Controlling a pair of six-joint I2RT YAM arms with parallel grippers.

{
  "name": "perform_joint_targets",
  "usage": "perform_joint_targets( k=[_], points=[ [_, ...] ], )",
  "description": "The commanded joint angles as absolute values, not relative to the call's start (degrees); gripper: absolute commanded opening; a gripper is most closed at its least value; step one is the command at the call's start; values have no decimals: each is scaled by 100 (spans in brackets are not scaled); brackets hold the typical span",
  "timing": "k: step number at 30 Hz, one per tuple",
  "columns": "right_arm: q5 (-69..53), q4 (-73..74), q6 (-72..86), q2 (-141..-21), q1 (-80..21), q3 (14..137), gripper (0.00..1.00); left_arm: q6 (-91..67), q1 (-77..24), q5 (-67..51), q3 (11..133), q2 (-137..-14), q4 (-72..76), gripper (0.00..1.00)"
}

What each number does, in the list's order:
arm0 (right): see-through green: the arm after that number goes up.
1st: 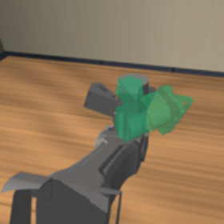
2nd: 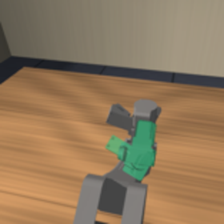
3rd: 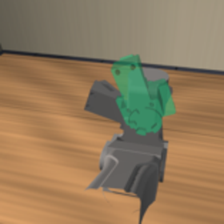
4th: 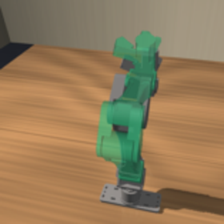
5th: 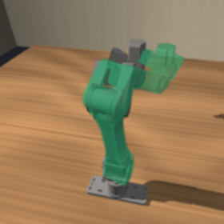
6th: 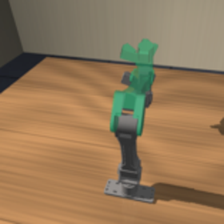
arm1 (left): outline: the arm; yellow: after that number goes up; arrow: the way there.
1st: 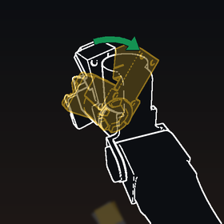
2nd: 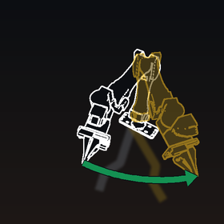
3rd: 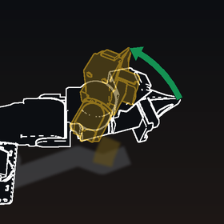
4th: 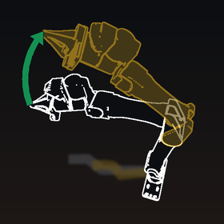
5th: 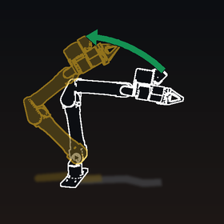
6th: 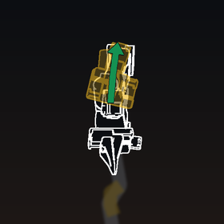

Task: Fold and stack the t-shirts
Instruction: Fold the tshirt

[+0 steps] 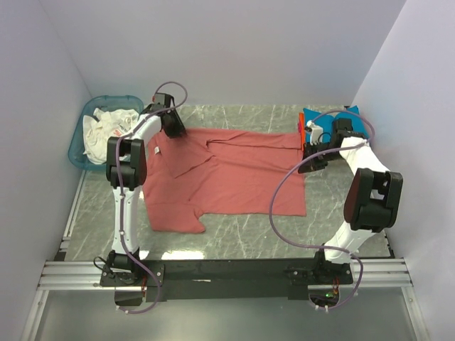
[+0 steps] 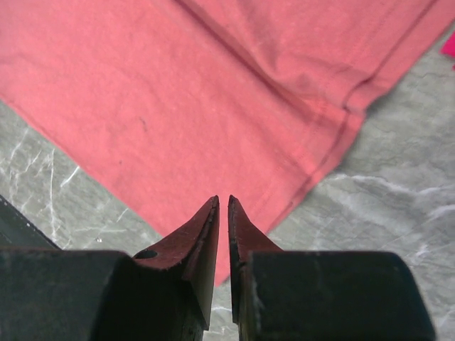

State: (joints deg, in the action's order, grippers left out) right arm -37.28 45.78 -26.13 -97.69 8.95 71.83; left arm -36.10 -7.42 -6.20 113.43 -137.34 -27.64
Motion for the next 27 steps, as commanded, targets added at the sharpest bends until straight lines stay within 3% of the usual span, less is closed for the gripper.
perform_joint_targets(
  k=[1, 8, 20, 27],
  points=[
    [-3648, 4491, -2479, -9878, 897, 7646, 17, -3569, -545, -413, 11777, -14114, -3119, 38],
    [-3034, 4184, -1934, -10668, 326, 8752, 13, -3551, -290, -588, 12041, -14335, -3156, 39],
    [-186, 4807, -1872, -13499, -835, 12469, 0, -3533, -264, -940, 11962, -14370, -3006, 39],
    [562, 4728, -2118, -13939, -958, 12691, 0, -3586, -264, -1098, 11953, -14335, -2936, 39]
  ],
)
